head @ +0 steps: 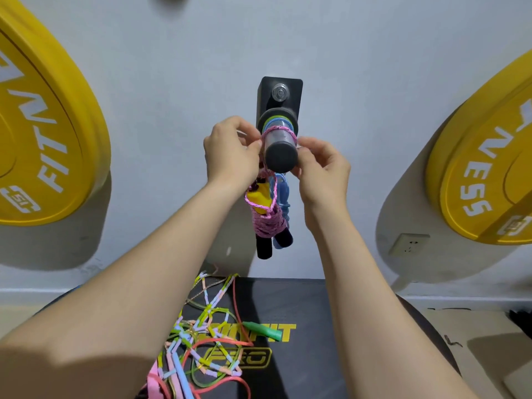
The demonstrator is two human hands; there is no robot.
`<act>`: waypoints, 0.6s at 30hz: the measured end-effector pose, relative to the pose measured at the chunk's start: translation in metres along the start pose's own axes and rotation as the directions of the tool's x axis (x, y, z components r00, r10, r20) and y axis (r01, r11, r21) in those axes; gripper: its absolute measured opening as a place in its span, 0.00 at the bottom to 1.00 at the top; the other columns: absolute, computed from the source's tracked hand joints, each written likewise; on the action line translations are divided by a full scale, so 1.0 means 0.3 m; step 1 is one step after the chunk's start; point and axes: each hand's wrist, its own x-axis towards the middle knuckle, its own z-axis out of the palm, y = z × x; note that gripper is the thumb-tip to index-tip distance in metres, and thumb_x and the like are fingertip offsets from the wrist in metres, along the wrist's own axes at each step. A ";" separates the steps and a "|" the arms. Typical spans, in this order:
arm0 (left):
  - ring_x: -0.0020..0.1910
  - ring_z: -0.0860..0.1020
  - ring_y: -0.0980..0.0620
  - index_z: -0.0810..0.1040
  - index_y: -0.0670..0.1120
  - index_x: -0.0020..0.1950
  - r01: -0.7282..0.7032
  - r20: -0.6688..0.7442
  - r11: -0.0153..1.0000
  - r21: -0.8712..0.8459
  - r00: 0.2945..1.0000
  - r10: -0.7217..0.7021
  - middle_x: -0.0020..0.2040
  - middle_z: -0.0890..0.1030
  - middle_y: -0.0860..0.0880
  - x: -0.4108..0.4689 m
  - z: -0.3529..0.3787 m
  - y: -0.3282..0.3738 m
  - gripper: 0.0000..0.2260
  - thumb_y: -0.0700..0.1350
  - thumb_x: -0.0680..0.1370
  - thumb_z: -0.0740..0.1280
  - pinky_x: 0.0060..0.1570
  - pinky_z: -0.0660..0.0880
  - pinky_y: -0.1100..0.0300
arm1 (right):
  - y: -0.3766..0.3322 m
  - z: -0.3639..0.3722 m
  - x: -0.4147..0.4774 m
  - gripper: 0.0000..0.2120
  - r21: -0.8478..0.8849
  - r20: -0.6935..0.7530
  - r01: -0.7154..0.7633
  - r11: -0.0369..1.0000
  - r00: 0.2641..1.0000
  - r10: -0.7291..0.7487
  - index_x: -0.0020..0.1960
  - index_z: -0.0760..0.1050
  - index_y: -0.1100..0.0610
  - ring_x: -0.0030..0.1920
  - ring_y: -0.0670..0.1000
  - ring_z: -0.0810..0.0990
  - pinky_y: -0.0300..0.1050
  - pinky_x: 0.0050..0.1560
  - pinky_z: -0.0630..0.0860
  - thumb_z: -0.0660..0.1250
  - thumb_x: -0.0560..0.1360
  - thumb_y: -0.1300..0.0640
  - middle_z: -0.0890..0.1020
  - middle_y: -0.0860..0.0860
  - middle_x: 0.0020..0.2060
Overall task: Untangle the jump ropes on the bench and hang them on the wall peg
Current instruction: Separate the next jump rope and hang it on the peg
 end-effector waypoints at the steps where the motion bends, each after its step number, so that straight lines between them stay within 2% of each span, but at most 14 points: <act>1: 0.42 0.82 0.58 0.83 0.52 0.42 -0.002 -0.005 1.000 -0.003 1.000 0.002 0.41 0.85 0.54 0.014 0.014 -0.003 0.07 0.39 0.76 0.73 0.47 0.80 0.63 | 0.000 0.005 0.005 0.11 0.028 0.024 -0.023 0.999 0.999 0.022 0.52 0.83 0.58 0.41 0.47 0.85 0.45 0.48 0.83 0.64 0.81 0.68 0.87 0.49 0.38; 2: 0.41 0.82 0.59 0.83 0.52 0.41 -0.004 -0.015 1.000 -0.006 1.000 0.004 0.41 0.85 0.55 0.028 0.027 -0.004 0.08 0.38 0.75 0.73 0.45 0.78 0.66 | 0.000 0.008 0.010 0.12 0.050 0.048 -0.049 0.998 0.998 0.047 0.53 0.83 0.58 0.44 0.48 0.85 0.46 0.50 0.82 0.62 0.82 0.66 0.87 0.50 0.41; 4: 0.41 0.83 0.59 0.86 0.51 0.42 -0.012 -0.031 0.999 -0.036 0.999 0.011 0.40 0.86 0.56 0.053 0.045 -0.008 0.08 0.38 0.75 0.73 0.44 0.77 0.70 | 0.000 0.012 0.016 0.13 0.067 0.124 -0.098 0.993 0.988 0.090 0.53 0.84 0.52 0.49 0.45 0.86 0.45 0.52 0.80 0.60 0.85 0.57 0.89 0.46 0.45; 7: 0.42 0.85 0.58 0.88 0.50 0.47 -0.054 0.006 0.997 -0.061 0.998 0.055 0.42 0.87 0.55 0.062 0.059 -0.028 0.07 0.39 0.77 0.73 0.50 0.82 0.63 | 0.018 0.014 0.025 0.20 0.066 0.245 -0.161 0.985 0.959 0.140 0.58 0.82 0.46 0.59 0.44 0.84 0.48 0.62 0.78 0.51 0.88 0.44 0.88 0.39 0.46; 8: 0.43 0.85 0.57 0.88 0.49 0.49 -0.076 0.039 0.996 -0.055 0.996 0.078 0.44 0.87 0.54 0.058 0.060 -0.039 0.07 0.39 0.78 0.72 0.51 0.83 0.60 | 0.021 0.016 0.027 0.22 0.058 0.262 -0.184 0.981 0.951 0.163 0.60 0.81 0.45 0.60 0.44 0.83 0.48 0.63 0.78 0.49 0.88 0.42 0.88 0.38 0.47; 10: 0.48 0.85 0.56 0.87 0.49 0.56 -0.117 0.120 0.992 -0.036 0.985 0.121 0.49 0.88 0.54 0.040 0.050 -0.059 0.10 0.38 0.79 0.71 0.54 0.83 0.57 | 0.014 0.019 0.025 0.23 0.040 0.290 -0.225 0.973 0.935 0.204 0.61 0.80 0.42 0.56 0.44 0.85 0.42 0.52 0.81 0.47 0.88 0.39 0.88 0.40 0.48; 12: 0.53 0.84 0.58 0.86 0.51 0.60 -0.142 0.194 0.989 -0.030 0.970 0.145 0.52 0.87 0.55 0.008 0.022 -0.082 0.12 0.38 0.81 0.69 0.57 0.81 0.59 | 0.002 0.021 0.013 0.18 0.017 0.252 -0.227 0.974 0.943 0.215 0.61 0.80 0.43 0.47 0.44 0.87 0.39 0.42 0.82 0.52 0.88 0.43 0.88 0.44 0.49; 14: 0.54 0.83 0.58 0.86 0.51 0.60 -0.157 0.214 0.987 0.015 0.965 0.150 0.53 0.87 0.57 -0.051 -0.017 -0.111 0.11 0.41 0.82 0.67 0.56 0.77 0.62 | 0.007 0.013 0.001 0.13 -0.051 0.121 -0.163 0.985 0.978 0.168 0.60 0.81 0.51 0.45 0.48 0.84 0.42 0.45 0.81 0.58 0.86 0.56 0.86 0.51 0.47; 16: 0.50 0.82 0.55 0.84 0.51 0.56 -0.147 0.211 0.983 0.113 0.970 0.121 0.49 0.85 0.56 -0.132 -0.068 -0.162 0.09 0.45 0.83 0.65 0.52 0.75 0.60 | 0.036 -0.017 -0.039 0.12 -0.234 -0.035 -0.165 0.958 0.986 0.162 0.52 0.83 0.57 0.41 0.51 0.79 0.46 0.43 0.78 0.60 0.79 0.62 0.83 0.52 0.41; 18: 0.49 0.79 0.51 0.80 0.50 0.56 -0.099 0.314 0.958 0.269 0.949 0.009 0.47 0.82 0.54 -0.217 -0.126 -0.238 0.06 0.46 0.82 0.64 0.51 0.73 0.56 | 0.086 -0.068 -0.106 0.11 -0.523 -0.053 -0.191 0.831 0.980 0.192 0.46 0.80 0.65 0.37 0.53 0.73 0.46 0.36 0.73 0.60 0.76 0.62 0.80 0.55 0.37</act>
